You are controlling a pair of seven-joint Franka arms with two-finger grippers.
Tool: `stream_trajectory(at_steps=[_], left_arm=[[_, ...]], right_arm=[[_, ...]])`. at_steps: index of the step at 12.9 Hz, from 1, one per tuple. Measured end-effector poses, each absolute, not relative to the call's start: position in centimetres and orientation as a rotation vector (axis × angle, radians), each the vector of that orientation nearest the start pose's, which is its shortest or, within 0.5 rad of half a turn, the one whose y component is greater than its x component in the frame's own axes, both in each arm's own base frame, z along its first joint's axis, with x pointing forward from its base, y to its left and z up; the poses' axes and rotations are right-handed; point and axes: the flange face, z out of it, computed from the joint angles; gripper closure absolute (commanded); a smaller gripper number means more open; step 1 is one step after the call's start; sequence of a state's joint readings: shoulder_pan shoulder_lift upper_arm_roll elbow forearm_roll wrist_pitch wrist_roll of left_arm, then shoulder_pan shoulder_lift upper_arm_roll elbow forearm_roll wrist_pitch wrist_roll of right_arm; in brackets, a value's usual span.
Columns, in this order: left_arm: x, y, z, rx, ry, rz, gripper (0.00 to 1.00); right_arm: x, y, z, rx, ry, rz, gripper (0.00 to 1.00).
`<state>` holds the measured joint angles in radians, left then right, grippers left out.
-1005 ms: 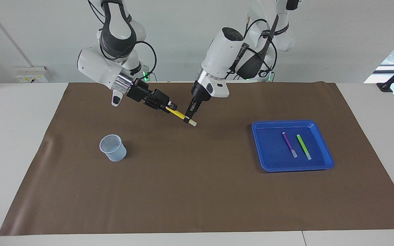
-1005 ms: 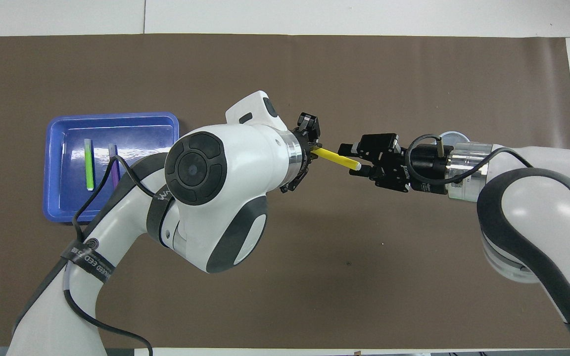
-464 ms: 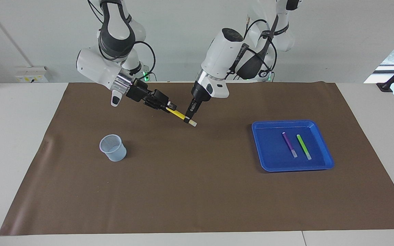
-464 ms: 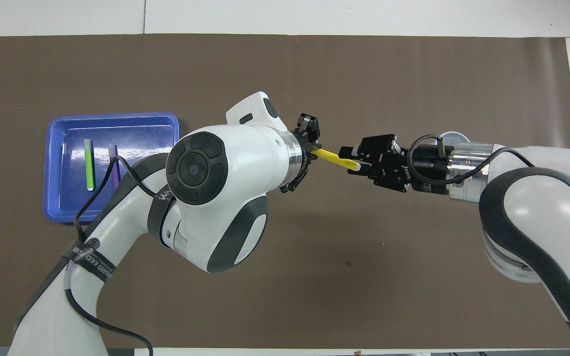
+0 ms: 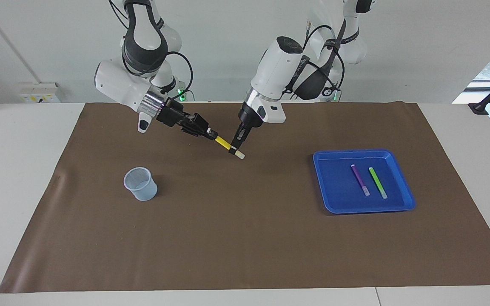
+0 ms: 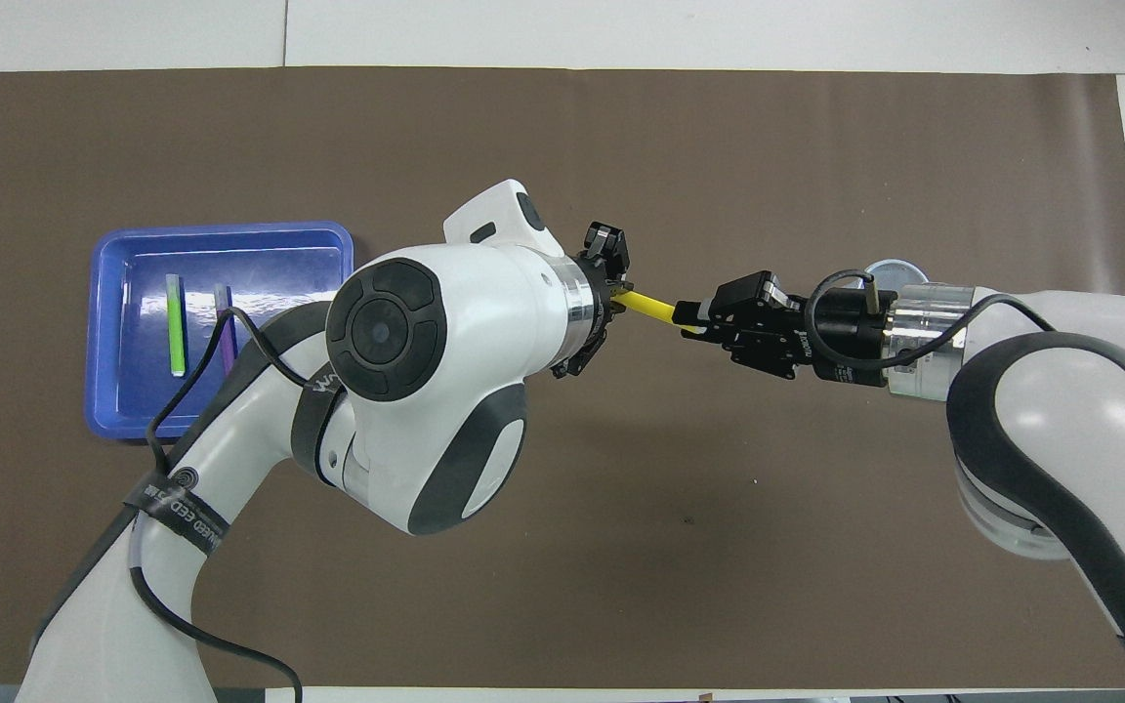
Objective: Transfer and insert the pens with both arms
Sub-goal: 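Grasp the yellow pen with the right gripper while the left gripper releases, then insert the yellow pen into the white cup with the right gripper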
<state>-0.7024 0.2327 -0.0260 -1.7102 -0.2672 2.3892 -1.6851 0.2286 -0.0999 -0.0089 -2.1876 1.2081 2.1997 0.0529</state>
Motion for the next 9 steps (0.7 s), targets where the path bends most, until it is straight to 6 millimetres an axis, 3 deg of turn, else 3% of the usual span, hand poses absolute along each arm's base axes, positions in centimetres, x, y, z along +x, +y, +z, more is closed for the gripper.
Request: stream_trajectory(at_steps=[1,2,3,6,9], left_arm=[[49.7,-44.4,50.0,-3.087,-1.920,0.104,1.00],[49.7,-44.4,50.0,-3.086,-1.921,0.104,0.32],[49.7,-44.4,50.0,-3.086,-1.920,0.104,0.00],[49.7,-44.2,49.5,-3.166,-1.735,0.060,0.00],[50.9,-41.9,49.1,-3.274,-1.386,0.004,0.00]], right_arm=[[51.6,14.8,46.1,-2.060,0.582,0.047,1.00],[51.6,14.8,46.1,-2.060,0.582,0.048,1.00],[51.6,14.8,46.1,-2.060,0.581,0.048,1.00],[51.6,14.4,46.2,-2.127,0.532,0.042,1.00],[52.5,10.7,48.5,-2.378,0.331,0.034,1.00]])
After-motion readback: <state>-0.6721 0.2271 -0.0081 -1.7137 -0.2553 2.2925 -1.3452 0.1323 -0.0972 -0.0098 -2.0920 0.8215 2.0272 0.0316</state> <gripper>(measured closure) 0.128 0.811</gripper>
